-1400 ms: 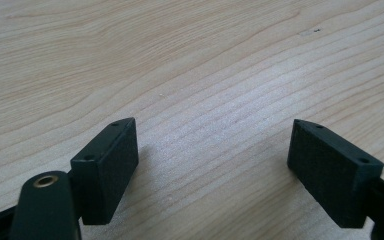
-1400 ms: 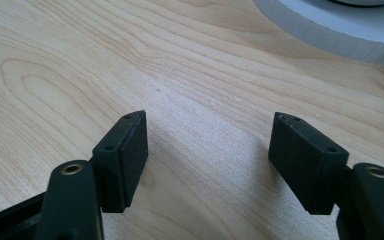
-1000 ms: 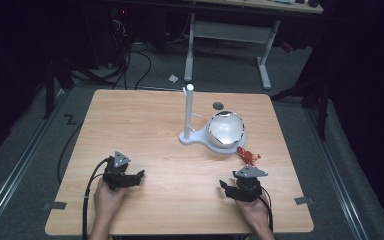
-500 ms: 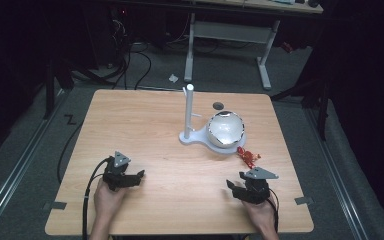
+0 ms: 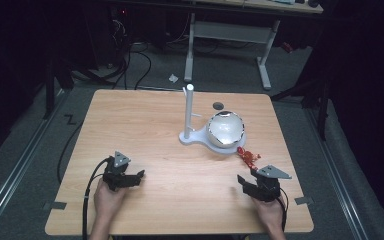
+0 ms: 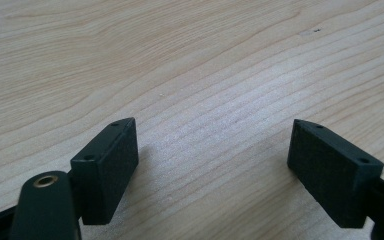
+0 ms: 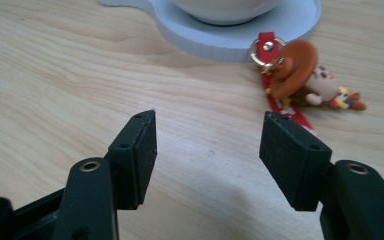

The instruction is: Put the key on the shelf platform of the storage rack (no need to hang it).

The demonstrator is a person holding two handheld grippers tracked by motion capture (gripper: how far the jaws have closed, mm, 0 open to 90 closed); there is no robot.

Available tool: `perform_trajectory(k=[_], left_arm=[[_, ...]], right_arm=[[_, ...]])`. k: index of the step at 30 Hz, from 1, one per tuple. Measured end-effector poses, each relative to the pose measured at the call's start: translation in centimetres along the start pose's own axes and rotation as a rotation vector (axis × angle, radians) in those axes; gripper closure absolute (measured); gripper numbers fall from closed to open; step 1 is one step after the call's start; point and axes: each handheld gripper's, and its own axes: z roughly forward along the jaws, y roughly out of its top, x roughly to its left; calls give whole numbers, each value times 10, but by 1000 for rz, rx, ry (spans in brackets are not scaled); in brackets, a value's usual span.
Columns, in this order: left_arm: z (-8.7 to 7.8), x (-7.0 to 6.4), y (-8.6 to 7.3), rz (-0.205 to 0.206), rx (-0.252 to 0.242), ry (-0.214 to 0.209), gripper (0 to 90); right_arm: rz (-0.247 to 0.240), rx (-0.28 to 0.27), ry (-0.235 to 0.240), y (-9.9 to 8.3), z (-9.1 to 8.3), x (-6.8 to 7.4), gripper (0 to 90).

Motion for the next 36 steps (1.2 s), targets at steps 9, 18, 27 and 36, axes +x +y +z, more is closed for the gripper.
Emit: perform_trajectory(k=[9,18,27,36], left_arm=[[0,0,0,0,0,0,206],[0,0,0,0,0,0,206],[0,0,0,0,0,0,206],[0,0,0,1,1,1,206]], right_arm=[[24,1,-24,11,-3,-16,380],[21,1,-54,21,1,-28,372],[-4,18,-67,34,12,-33,363],[-4,36,-67,45,28,-41,364]])
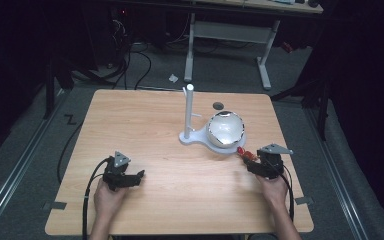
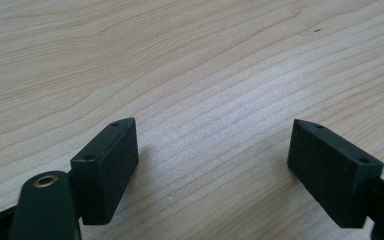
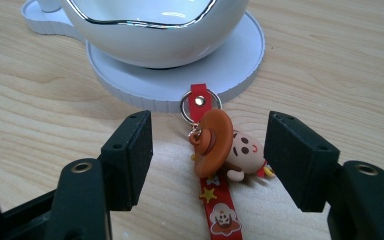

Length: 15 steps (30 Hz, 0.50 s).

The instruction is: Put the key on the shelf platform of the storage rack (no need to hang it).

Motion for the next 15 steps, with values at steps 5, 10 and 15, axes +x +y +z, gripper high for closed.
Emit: perform_trajectory(k=[5,10,15], left_arm=[[0,0,0,0,0,0,206],[0,0,0,-1,-1,-1,206],[0,0,0,0,-1,0,206]], right_arm=[[13,10,0,4,10,-5,368],[54,32,12,2,22,-12,370],[57,34,12,0,29,-12,374]])
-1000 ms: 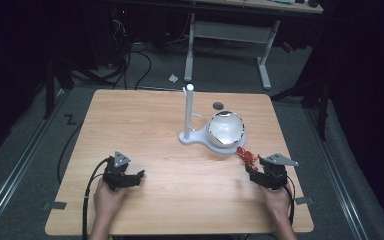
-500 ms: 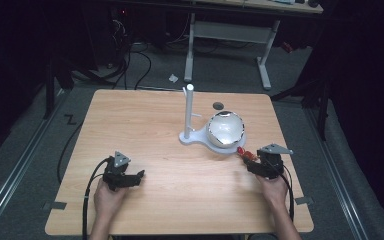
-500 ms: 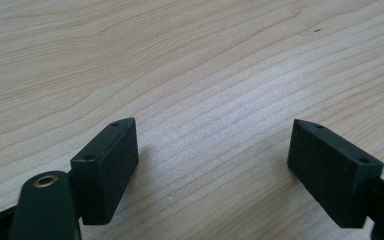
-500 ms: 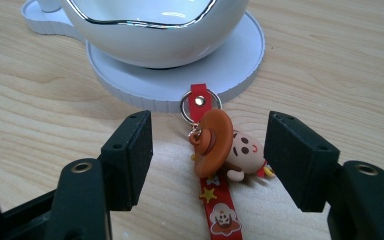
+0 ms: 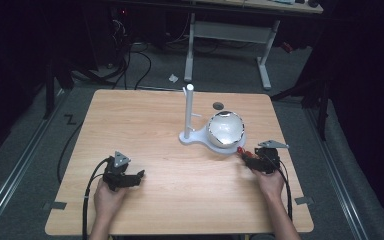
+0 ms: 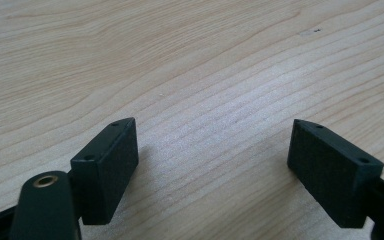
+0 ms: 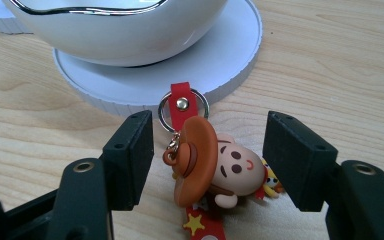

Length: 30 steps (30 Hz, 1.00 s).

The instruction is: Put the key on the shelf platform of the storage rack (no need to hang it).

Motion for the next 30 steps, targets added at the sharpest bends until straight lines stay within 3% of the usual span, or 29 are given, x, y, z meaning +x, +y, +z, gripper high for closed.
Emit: perform_trajectory(k=[12,16,20,24,26,30], left_arm=[[0,0,0,0,0,1,206],[0,0,0,0,0,1,206],[0,0,0,0,0,1,206],[0,0,0,0,0,1,206],[0,0,0,0,0,0,206],[0,0,0,0,0,0,206]], right_arm=[[-37,68,-12,4,22,1,398],[-46,61,-24,4,25,2,446],[-95,61,-45,3,24,3,486],[-126,38,-48,4,20,5,596],[-133,14,-45,5,16,5,654],[-124,6,-37,6,12,3,659]])
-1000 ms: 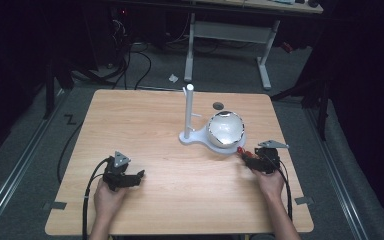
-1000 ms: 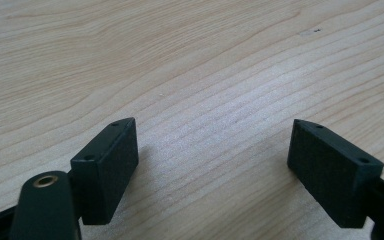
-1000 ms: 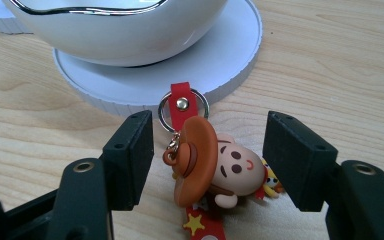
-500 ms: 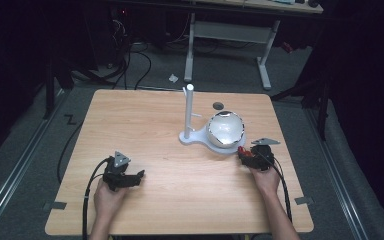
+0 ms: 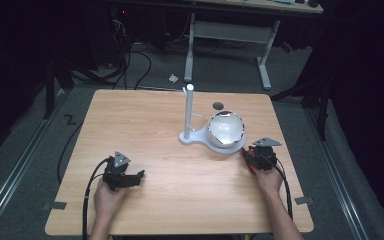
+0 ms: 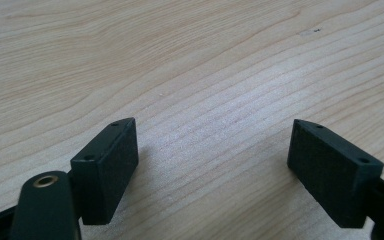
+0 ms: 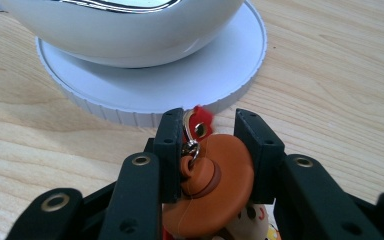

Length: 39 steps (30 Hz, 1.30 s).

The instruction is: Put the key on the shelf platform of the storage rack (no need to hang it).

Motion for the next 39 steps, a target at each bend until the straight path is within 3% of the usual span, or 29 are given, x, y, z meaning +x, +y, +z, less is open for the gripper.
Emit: perform_trajectory(k=[15,30,39], left_arm=[[0,0,0,-1,-1,-1,206],[0,0,0,0,0,0,206],[0,0,0,0,-1,0,206]], right_arm=[[68,-50,26,4,-30,-17,664],[130,-135,97,17,-73,-31,664],[131,-152,115,23,-87,-36,665]])
